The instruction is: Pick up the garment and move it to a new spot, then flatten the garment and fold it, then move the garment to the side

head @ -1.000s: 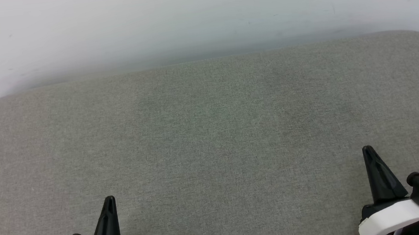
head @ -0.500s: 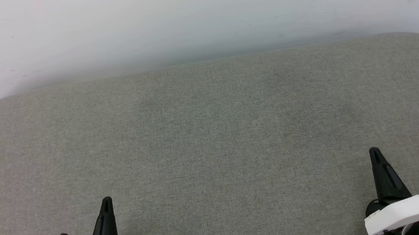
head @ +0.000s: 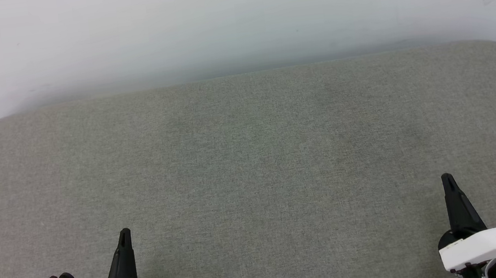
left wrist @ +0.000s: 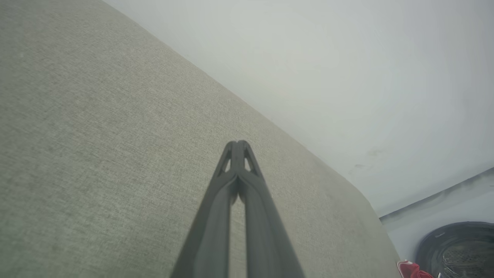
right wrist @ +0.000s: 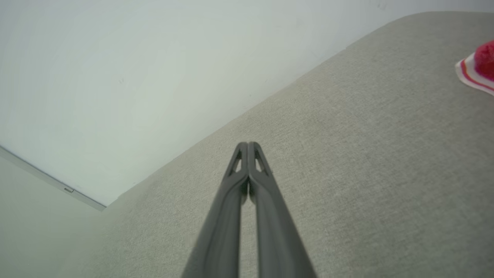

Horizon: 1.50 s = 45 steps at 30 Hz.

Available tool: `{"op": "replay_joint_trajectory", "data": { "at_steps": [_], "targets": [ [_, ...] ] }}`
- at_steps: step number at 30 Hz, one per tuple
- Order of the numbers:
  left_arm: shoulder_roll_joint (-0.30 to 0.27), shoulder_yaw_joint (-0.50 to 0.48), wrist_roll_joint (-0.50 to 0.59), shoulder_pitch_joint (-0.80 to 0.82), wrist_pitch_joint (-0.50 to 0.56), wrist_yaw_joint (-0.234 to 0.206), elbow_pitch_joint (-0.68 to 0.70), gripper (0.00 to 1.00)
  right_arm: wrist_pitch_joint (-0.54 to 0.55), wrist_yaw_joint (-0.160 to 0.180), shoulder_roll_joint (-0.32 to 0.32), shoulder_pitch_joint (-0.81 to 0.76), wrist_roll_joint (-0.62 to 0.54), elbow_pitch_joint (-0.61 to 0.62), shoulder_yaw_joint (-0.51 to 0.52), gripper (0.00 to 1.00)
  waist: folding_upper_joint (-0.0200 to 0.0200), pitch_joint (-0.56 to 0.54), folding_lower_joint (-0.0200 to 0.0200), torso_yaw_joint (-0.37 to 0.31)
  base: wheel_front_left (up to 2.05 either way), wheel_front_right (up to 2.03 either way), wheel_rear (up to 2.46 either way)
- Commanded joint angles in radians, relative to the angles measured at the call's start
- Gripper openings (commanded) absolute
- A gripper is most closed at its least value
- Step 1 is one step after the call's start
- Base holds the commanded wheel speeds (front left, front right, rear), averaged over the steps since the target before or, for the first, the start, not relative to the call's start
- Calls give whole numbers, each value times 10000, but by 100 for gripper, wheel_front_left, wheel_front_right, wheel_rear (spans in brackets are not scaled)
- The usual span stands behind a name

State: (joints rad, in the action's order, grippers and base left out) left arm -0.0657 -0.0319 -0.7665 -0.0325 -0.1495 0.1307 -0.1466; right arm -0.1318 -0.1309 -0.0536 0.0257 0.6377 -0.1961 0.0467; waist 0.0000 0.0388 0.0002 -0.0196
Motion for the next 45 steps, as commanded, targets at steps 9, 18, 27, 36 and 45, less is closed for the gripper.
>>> {"op": "replay_joint_trajectory", "data": {
  "at_steps": [9,18,27,36,45],
  "targets": [
    [-108,-65,-1401,393,349,0,-40,0,350,0,-75,371,1558,14,93,0,0,-35,-1,19,0,0,0],
    [-121,-113,-2489,548,633,0,-169,0,637,-1,-79,450,2773,-53,158,0,0,-69,-1,38,0,0,0],
    [-125,-166,-3470,696,899,0,-288,0,912,0,-80,528,3878,-119,221,0,0,-102,-1,57,0,0,0],
    [-124,-219,-4372,831,1147,0,-404,0,1164,0,-79,587,4899,-178,281,0,0,-136,-1,75,0,0,0],
    [-117,-274,-5194,942,1396,0,-514,0,1407,0,-76,646,5831,-234,340,0,0,-170,-1,94,0,0,0]
  ]
}}
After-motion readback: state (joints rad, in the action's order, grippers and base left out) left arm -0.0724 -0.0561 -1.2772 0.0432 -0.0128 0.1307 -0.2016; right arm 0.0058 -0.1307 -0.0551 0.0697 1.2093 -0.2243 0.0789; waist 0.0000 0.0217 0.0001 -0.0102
